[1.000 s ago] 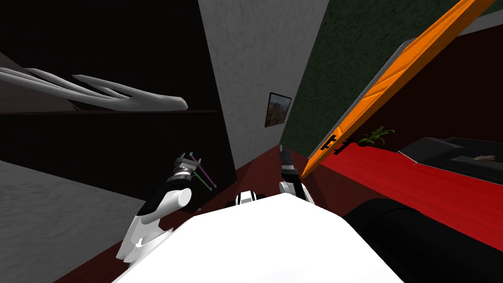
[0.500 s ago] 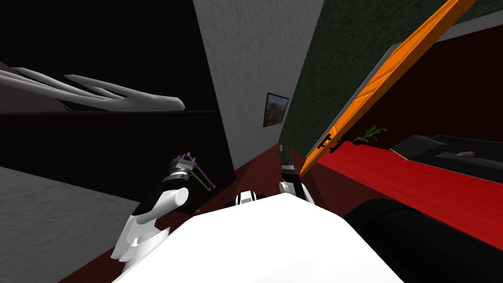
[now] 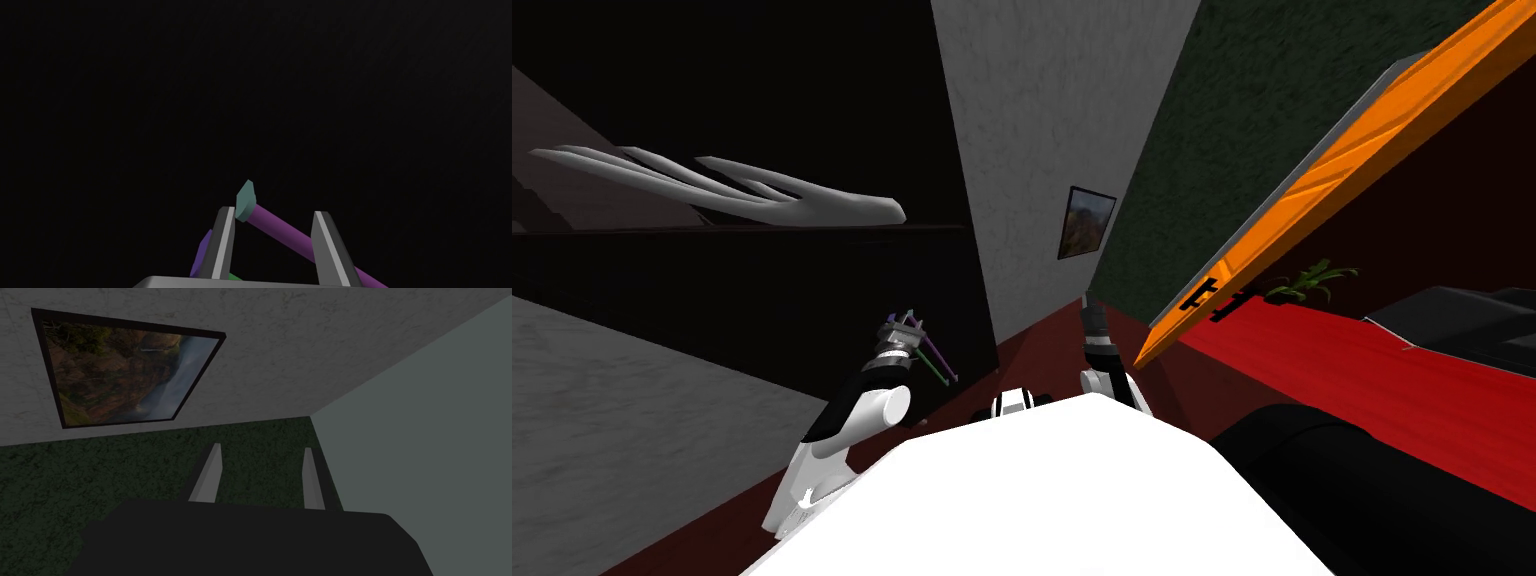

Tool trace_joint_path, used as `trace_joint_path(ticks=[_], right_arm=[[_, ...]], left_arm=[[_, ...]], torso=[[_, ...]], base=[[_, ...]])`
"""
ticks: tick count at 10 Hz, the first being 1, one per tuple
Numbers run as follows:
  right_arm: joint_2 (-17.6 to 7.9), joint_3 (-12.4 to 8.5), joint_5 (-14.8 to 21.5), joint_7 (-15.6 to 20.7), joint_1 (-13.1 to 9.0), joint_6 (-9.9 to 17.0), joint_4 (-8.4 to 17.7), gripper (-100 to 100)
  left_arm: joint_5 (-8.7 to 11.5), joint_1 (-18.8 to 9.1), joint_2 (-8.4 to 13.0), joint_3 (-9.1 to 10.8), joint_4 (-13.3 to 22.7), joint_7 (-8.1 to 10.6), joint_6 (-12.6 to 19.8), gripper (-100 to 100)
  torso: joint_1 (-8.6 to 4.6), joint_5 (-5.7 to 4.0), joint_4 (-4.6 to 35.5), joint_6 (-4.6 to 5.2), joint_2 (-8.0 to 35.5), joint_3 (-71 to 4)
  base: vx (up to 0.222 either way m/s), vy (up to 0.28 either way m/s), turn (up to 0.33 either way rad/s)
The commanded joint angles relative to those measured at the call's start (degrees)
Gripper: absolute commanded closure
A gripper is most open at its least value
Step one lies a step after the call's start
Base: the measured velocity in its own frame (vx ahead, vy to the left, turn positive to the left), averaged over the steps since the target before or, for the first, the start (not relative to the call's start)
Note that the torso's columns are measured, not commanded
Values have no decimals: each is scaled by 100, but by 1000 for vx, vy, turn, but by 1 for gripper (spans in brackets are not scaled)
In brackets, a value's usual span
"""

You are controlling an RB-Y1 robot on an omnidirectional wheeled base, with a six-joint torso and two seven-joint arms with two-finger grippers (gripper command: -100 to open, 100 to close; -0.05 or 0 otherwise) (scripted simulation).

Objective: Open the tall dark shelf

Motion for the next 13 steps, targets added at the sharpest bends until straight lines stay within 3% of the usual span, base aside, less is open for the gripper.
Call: trace_joint_path(ticks=[1,3,4,6,12,13], right_arm=[[0,0,0,0,-1,0,0,0],[0,1,0,0,-2,0,0,0],[2,2,0,0,0,0,0,0],[2,2,0,0,0,0,0,0],[2,2,0,0,0,0,0,0],[2,2,0,0,-1,0,0,0]], left_arm=[[-75,226,-130,-324,-183,-104,-30,100],[-91,217,-166,-100,-232,-23,15,100],[-91,217,-166,-100,-232,-23,15,100],[-133,264,-229,91,-300,31,49,100],[-259,406,-417,663,-504,195,150,100],[-253,371,-408,601,-459,177,179,100]], torso=[[11,0,5,-2,2,0],[9,-2,7,13,-11,-9],[-19,-6,1,-29,-3,-2],[-16,-9,9,17,4,3],[-28,-21,16,30,-8,-9],[-20,-24,21,23,-3,-8]], base=[[37,26,114],[27,-72,109],[62,-208,196],[48,-186,170],[41,-224,200],[0,-88,71]])
